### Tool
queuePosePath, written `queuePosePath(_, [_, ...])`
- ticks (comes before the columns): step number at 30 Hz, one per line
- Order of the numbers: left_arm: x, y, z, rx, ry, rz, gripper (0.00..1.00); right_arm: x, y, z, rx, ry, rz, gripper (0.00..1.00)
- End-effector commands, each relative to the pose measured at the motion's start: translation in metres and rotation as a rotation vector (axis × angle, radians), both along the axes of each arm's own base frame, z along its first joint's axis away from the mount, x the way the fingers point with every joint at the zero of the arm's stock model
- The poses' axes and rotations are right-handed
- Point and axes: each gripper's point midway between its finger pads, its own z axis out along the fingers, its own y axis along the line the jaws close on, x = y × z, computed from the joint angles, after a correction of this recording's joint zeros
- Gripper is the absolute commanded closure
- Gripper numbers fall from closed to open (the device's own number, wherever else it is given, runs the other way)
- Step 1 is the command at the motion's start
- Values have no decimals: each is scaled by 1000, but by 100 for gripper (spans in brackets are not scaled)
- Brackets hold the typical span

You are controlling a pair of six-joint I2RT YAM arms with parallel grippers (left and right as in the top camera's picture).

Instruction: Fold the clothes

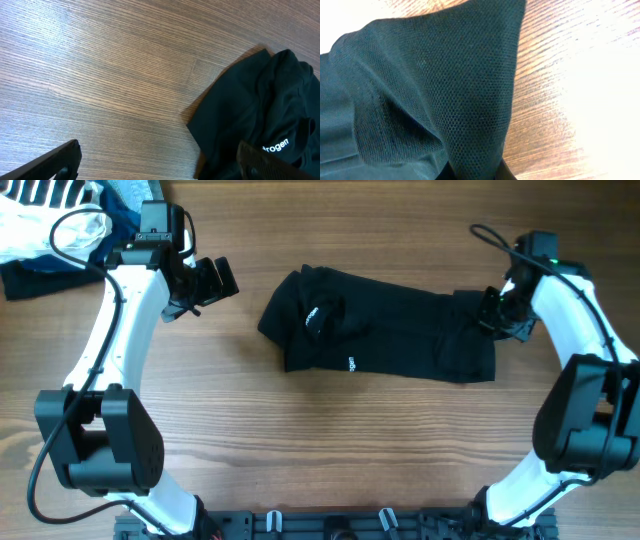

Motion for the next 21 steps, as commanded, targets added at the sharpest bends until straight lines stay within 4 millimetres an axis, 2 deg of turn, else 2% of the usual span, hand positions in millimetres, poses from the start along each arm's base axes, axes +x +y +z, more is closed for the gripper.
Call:
queuePosePath(1, [0,-1,-4,-11,12,-16,0,7,-3,22,-167,-25,-36,95])
queuePosePath(5, [-1,-1,-5,-11,18,-15,0,3,6,34,-286,-6,-42,96])
queuePosePath(10, [-1,-1,-5,-11,17,-15,0,13,37,47,-282,-41,32,96])
queuePosePath(18, [-1,-1,-5,-11,17,-16,0,15,99,39,-172,-60,165,96])
queuePosePath(21, [-1,-1,-5,-10,18,-16,0,15,127,27,-121,-49,222,91])
